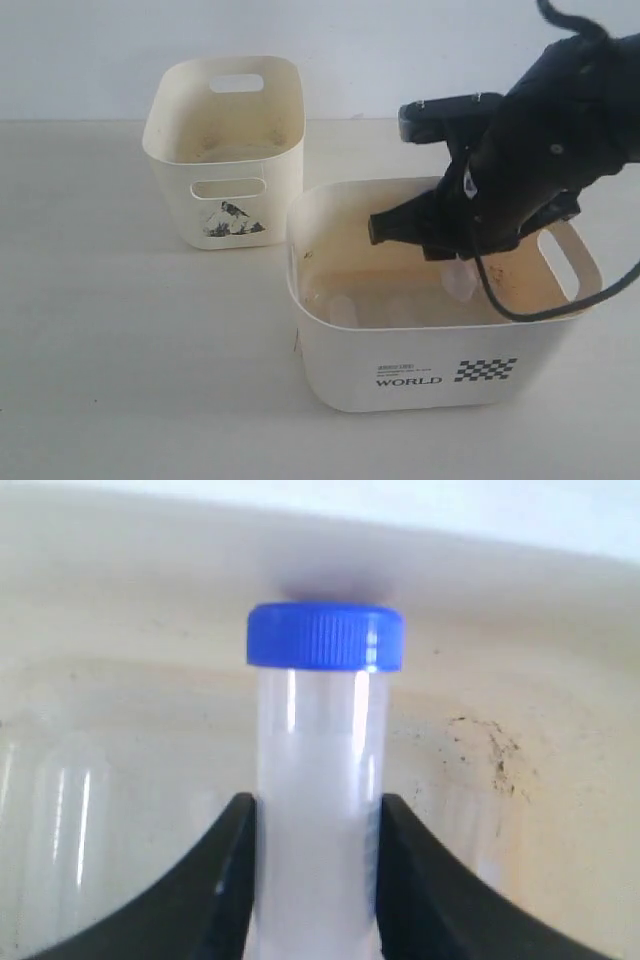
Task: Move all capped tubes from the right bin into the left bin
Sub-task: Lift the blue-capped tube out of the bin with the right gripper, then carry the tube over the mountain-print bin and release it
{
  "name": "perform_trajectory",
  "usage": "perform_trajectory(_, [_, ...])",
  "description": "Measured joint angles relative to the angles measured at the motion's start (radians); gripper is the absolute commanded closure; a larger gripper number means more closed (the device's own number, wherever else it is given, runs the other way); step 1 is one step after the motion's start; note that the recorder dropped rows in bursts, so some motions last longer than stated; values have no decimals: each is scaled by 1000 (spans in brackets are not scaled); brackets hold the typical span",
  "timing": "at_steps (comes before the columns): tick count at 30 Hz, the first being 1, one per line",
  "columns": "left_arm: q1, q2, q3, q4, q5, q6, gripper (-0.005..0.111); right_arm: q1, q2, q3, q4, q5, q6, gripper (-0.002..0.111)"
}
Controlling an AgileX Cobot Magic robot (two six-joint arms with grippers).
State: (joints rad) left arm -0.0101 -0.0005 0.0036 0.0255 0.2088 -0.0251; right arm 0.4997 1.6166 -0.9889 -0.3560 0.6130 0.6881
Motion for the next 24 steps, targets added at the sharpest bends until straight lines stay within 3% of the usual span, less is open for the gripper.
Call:
perform_trajectory(15, [0, 0, 0, 0, 0, 0, 102, 0, -180, 0, 2, -42, 0, 108])
perform_trajectory(18, [0, 0, 0, 0, 0, 0, 102, 2, -213, 0, 83, -173, -11, 108])
perform_trajectory(24, [0, 0, 0, 0, 0, 0, 102, 67, -199, 0, 159, -613, -32, 108])
